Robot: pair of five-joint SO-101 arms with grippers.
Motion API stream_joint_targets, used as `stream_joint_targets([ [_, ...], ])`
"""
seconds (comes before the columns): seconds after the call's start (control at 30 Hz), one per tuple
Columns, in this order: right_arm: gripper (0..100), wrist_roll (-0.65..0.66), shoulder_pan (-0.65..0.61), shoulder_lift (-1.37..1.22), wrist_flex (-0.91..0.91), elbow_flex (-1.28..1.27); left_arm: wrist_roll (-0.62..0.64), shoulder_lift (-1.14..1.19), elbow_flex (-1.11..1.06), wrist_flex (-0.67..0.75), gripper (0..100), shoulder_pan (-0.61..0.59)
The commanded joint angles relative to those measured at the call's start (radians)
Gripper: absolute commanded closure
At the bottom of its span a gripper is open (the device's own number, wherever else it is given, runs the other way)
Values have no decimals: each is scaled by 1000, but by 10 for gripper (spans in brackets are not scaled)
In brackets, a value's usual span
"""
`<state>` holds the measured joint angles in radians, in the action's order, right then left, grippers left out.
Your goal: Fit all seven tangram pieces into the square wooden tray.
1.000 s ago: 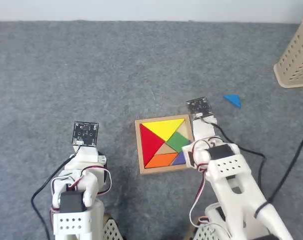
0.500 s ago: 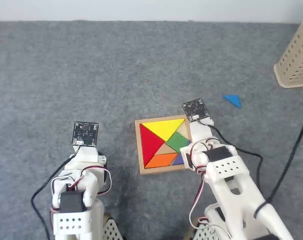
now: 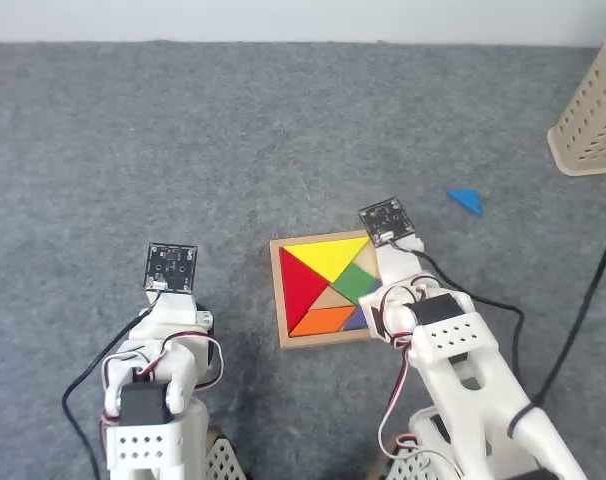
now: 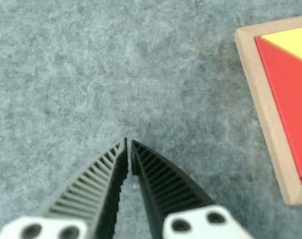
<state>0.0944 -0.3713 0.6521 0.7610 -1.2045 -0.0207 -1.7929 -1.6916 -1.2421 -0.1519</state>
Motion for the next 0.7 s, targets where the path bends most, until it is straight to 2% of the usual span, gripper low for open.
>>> stream_joint_targets([
  [0.0, 992, 40, -4, 41, 21, 11, 6, -6, 5, -6, 989, -2],
  [0.17, 992, 41, -73, 41, 24, 3, 6, -6, 5, -6, 989, -2],
  [0.4, 992, 43, -65, 53, 24, 0, 6, -6, 5, -6, 989, -2],
  [0.5, 992, 43, 27, 81, 38, 23, 6, -6, 5, -6, 989, -3],
  [0.67, 991, 46, 225, 182, 236, 167, 6, -6, 5, -6, 989, -3],
])
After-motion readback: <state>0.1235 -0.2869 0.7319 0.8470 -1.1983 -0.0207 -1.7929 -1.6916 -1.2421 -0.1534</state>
